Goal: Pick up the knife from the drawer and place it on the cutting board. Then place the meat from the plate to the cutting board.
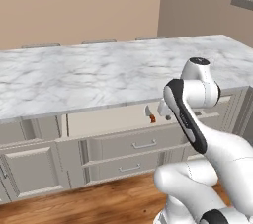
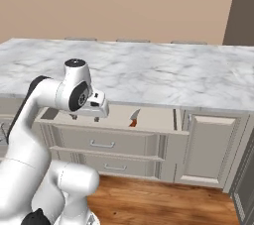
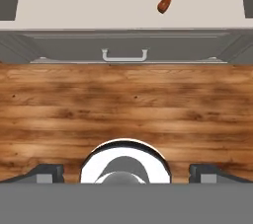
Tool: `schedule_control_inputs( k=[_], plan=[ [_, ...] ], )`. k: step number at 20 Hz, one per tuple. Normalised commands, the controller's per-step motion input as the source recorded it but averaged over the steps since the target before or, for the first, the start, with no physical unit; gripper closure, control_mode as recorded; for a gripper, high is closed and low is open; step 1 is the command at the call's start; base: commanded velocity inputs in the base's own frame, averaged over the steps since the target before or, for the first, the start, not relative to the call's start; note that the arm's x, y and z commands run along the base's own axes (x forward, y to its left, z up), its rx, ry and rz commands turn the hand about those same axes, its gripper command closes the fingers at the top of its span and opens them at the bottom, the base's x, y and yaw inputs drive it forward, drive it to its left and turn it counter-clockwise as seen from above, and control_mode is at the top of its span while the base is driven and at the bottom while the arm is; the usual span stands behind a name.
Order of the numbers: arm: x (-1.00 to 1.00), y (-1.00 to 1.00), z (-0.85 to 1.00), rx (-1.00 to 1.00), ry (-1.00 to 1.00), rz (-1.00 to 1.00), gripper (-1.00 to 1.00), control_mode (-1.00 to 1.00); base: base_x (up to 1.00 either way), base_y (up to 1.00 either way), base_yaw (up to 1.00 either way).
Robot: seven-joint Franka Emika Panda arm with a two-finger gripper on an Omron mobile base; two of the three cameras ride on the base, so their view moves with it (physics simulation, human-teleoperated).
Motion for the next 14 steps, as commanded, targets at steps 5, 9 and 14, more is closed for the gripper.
schedule_control_inputs(
  k=[5,9,14],
  plan=[
    [0.6,-0.08,-0.39,0.0,0.0,0.04,-1.0,-1.0,0.0,0.0,0.0],
    [0.53,-0.1,-0.27,0.0,0.0,0.05,-1.0,-1.0,0.0,0.0,0.0],
    [0.44,-0.06,-0.25,0.0,0.0,0.04,-1.0,-1.0,0.0,0.0,0.0]
  ],
)
